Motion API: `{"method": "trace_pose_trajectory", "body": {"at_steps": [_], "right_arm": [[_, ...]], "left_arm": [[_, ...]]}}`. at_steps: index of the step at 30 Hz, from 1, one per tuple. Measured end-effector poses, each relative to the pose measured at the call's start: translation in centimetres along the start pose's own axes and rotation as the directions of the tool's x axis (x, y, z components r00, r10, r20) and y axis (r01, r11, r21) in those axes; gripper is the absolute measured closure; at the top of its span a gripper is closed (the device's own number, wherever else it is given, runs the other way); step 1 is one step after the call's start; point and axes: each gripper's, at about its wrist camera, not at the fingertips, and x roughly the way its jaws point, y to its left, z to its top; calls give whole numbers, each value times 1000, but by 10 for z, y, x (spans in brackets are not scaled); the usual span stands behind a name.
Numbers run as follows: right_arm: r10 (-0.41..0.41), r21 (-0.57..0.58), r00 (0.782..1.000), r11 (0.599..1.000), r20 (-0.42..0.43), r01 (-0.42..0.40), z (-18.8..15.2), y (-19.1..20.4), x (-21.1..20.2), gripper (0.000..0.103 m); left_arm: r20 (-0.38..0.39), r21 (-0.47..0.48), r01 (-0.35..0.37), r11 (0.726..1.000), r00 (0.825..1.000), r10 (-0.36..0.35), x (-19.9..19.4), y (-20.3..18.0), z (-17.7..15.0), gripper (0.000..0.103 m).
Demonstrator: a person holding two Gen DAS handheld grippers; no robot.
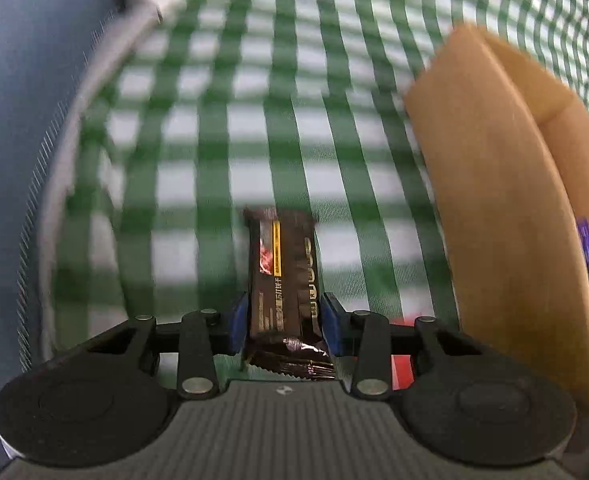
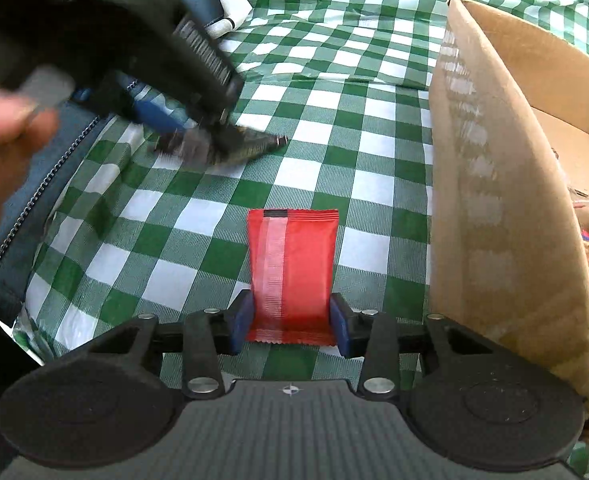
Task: Organize snacks
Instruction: 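Close the left tool on the dark chocolate bar and lift it, then carry the chocolate bar and red pack over the box with both tools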
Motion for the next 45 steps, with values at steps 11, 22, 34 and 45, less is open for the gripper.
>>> {"method": "trace_pose_trajectory", "body": {"at_steps": [11, 22, 34, 45], "right_arm": [[38, 27, 999, 999, -31, -37, -7, -3, 3, 53], [26, 10, 999, 1000, -30, -25, -7, 2, 9, 51], [-27, -41, 997, 999, 74, 30, -6, 10, -9, 60], [-86, -114, 960, 986, 267, 120, 23, 13, -79, 60]], "left_arm": [[-31, 2, -33, 999, 999, 33, 9, -6, -5, 49], [-33, 143, -120, 982, 992, 126, 32, -33, -4, 46], [137, 45, -121, 992, 984, 114, 0, -21, 2, 60], [343, -168, 24, 986, 939, 36, -54, 1, -9, 60]]}}
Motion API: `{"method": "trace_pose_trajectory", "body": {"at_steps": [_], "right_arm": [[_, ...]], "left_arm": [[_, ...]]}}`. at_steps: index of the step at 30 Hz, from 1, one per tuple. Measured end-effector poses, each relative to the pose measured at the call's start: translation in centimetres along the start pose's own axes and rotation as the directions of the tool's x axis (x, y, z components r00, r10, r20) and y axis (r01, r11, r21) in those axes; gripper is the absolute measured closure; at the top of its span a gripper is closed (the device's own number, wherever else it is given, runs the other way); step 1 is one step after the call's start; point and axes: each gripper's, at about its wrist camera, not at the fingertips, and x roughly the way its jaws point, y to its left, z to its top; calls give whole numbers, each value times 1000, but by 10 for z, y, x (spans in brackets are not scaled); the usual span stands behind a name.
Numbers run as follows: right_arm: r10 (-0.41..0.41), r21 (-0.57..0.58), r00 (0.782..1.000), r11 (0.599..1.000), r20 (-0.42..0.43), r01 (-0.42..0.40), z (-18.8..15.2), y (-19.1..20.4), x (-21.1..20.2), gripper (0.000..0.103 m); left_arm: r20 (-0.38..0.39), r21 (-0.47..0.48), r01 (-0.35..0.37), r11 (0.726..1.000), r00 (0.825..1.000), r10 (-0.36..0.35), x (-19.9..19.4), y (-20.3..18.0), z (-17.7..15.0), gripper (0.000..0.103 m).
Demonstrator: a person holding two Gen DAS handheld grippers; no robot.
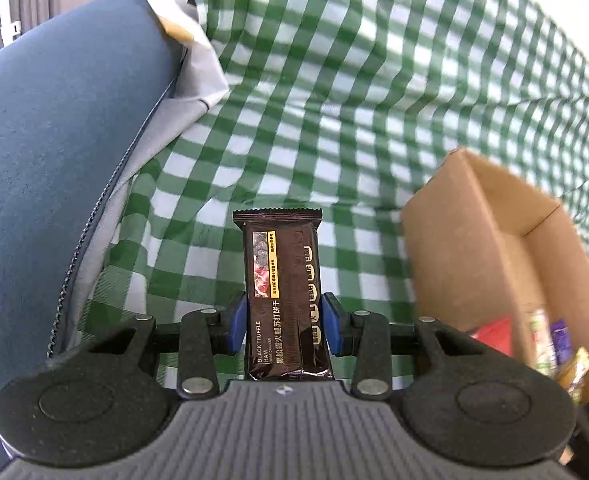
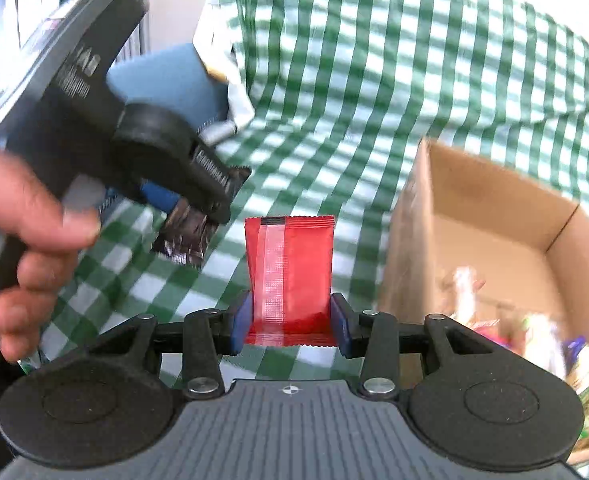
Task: Organize snacks
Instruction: 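Carry the chocolate bar and red pack over the box with both tools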
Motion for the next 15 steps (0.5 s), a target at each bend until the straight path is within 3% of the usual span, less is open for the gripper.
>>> {"method": "trace_pose_trajectory", "body": {"at_steps": [7, 15], "right_arm": [[-105, -73, 986, 991, 133, 115, 15, -36, -47, 60], [-229, -79, 935, 963, 270, 259, 6, -112, -73, 59]], "left_arm": [[61, 34, 39, 999, 997, -41, -20, -18, -9, 60], [132, 108, 63, 992, 988, -77, -30, -47, -11, 60]]}}
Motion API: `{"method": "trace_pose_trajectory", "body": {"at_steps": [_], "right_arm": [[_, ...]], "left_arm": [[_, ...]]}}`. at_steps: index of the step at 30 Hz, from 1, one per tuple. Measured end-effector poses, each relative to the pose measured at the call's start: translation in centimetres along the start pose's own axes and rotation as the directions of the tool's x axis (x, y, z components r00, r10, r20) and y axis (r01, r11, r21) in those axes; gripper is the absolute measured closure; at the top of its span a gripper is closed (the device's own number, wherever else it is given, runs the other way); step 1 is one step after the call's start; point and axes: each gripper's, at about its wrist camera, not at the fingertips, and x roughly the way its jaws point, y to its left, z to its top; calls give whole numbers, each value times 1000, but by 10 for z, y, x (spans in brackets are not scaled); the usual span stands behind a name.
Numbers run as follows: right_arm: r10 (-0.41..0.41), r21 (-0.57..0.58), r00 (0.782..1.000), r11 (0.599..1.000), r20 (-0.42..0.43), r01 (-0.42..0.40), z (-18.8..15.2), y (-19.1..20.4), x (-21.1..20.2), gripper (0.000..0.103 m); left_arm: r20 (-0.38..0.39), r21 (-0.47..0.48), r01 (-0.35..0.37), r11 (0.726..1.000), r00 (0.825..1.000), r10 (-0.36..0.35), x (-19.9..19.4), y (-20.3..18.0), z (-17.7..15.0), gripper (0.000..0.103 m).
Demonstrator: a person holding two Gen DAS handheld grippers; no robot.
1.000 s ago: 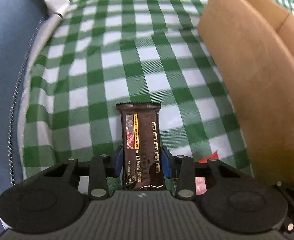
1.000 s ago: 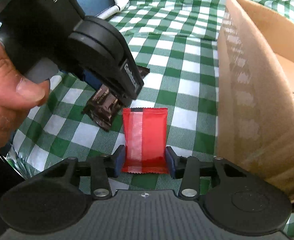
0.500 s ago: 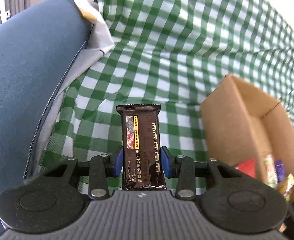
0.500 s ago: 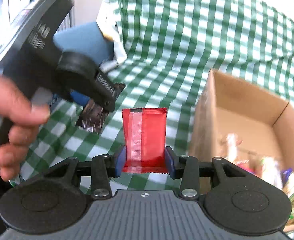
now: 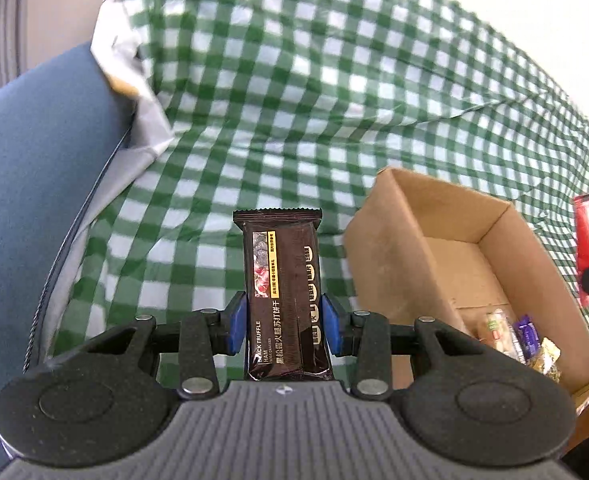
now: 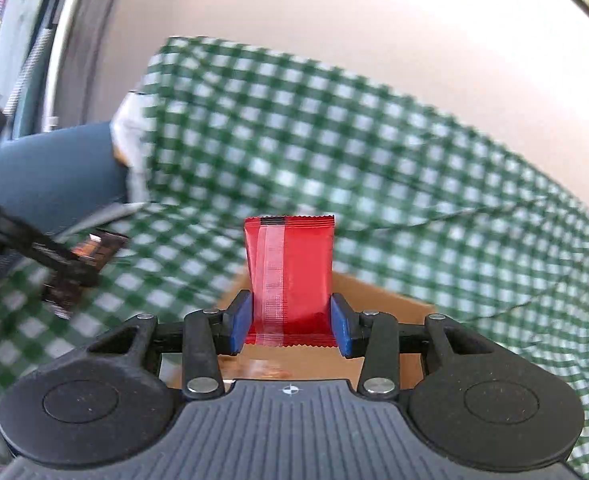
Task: Organize snacks
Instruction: 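Carry the chocolate bar and red pack over the box with both tools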
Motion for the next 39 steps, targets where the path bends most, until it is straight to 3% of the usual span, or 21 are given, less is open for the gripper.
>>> {"method": "trace_pose_trajectory", "body": {"at_steps": [4, 6, 12, 23, 28, 39], "right_arm": [[-32, 81, 999, 996, 7, 31, -25, -21, 6, 59], [-29, 118, 999, 992, -32, 32, -38, -25, 12, 60], [-43, 182, 998, 982, -45, 51, -45, -44, 16, 59], [-92, 204, 993, 973, -71, 105, -59, -64, 14, 59], [-119, 228, 989, 964, -90, 137, -60, -71, 18, 60], [-141, 239, 985, 957, -98, 161, -58, -67, 24, 60]], "left_arm": [[62, 33, 39, 999, 997, -41, -6, -18, -1, 60], [92, 53, 70, 996, 993, -75, -7, -29, -1, 60], [158, 95, 159, 983, 972, -172, -6, -62, 1, 60], [164, 195, 299, 934, 929, -332, 3, -114, -8, 60], [176, 233, 321, 918, 915, -364, 0, -125, -14, 60], [178, 245, 332, 911, 908, -379, -1, -124, -14, 60]]}}
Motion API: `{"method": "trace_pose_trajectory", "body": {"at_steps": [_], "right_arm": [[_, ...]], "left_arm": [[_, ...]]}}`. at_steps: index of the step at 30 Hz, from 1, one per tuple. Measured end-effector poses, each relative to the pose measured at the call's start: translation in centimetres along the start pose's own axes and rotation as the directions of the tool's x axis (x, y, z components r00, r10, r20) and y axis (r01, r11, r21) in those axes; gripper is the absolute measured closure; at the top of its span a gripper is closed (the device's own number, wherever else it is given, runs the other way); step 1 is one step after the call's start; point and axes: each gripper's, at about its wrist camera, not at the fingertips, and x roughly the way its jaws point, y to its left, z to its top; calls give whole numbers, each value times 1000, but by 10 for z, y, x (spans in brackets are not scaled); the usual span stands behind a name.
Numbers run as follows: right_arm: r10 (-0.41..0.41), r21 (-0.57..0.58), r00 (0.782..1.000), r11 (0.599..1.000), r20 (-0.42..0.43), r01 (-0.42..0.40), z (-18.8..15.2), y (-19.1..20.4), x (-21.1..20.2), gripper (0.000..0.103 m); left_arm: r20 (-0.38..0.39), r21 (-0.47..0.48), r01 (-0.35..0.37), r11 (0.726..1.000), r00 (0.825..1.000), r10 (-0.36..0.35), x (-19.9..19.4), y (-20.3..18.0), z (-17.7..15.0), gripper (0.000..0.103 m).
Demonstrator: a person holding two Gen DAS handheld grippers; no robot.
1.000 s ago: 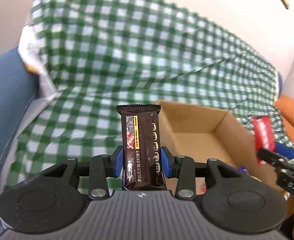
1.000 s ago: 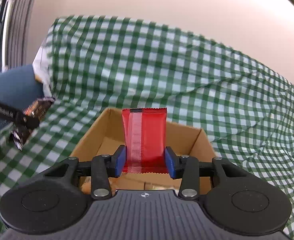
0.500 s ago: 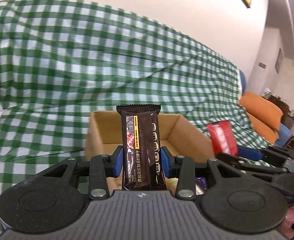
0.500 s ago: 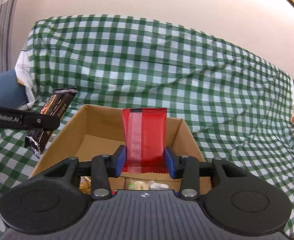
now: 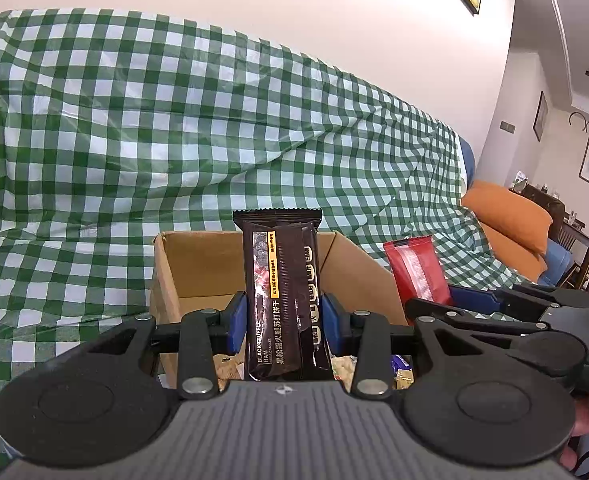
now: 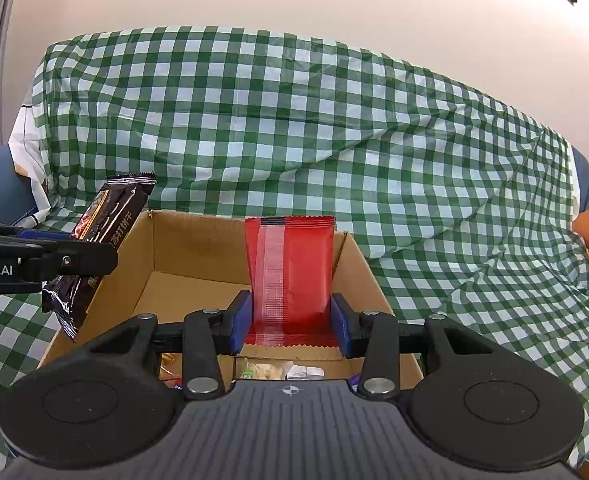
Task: Organize snacks
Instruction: 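Carry the chocolate bar and red pack over the box with both tools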
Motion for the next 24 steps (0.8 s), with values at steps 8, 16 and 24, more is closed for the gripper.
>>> {"method": "trace_pose_trajectory", "body": {"at_steps": [8, 16, 24], "right_arm": [[-3, -2, 1000, 1000, 1, 3, 0, -1, 2, 60], [-19, 13, 1000, 1000, 5, 19, -1, -3, 3, 59], [-23, 16, 1000, 1000, 13, 23, -2, -2, 1, 59]], "left_arm": [[9, 8, 8, 1000, 1000, -8, -2, -3, 2, 60], [8, 35, 16, 999, 1000, -16, -2, -6, -1, 60], [1, 68, 35, 997, 999, -35, 3, -14, -4, 60]]}}
